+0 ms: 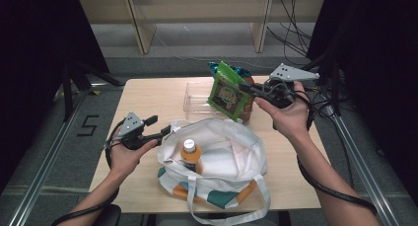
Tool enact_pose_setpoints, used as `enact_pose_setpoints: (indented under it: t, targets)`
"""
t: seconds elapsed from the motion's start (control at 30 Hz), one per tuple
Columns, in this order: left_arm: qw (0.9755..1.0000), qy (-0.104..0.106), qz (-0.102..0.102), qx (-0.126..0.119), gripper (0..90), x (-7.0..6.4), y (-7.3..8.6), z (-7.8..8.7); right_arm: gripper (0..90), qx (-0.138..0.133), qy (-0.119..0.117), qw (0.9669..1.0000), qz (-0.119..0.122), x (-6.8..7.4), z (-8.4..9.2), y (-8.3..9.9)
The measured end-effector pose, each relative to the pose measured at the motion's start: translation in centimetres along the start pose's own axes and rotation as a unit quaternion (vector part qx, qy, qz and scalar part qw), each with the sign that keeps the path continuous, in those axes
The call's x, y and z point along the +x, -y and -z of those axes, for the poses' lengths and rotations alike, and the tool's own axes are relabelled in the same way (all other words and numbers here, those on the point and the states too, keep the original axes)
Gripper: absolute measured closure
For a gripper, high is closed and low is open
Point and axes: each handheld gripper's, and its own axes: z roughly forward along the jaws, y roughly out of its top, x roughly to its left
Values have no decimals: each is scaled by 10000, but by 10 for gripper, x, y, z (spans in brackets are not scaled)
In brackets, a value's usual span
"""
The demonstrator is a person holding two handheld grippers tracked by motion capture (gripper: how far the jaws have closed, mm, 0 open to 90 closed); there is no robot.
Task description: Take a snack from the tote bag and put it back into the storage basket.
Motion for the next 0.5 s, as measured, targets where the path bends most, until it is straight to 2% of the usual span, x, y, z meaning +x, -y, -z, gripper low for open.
enact_pose_setpoints:
  t: [0.13,0.2,0.3,0.33,0.43,0.5]
  targets:
    - [10000,1,3,-1,337,0,0,0,900,-22,30,10000,39,-3,-2,-1]
    - [10000,-2,1,-5,337,0,0,0,900,-41,54,10000,-56,-3,-3,-1]
    - [10000,1,4,4,337,0,0,0,900,-42,50,10000,29,-5,-5,-1]
    - [10000,3,7,6,337,0,0,0,900,-28,55,10000,-24,-5,-5,-1]
    - [10000,7,9,5,337,0,0,0,900,-101,118,9999,61,-8,-7,-1]
    - [10000,4,10,3,337,0,0,0,900,-78,142,9999,37,-9,-8,-1]
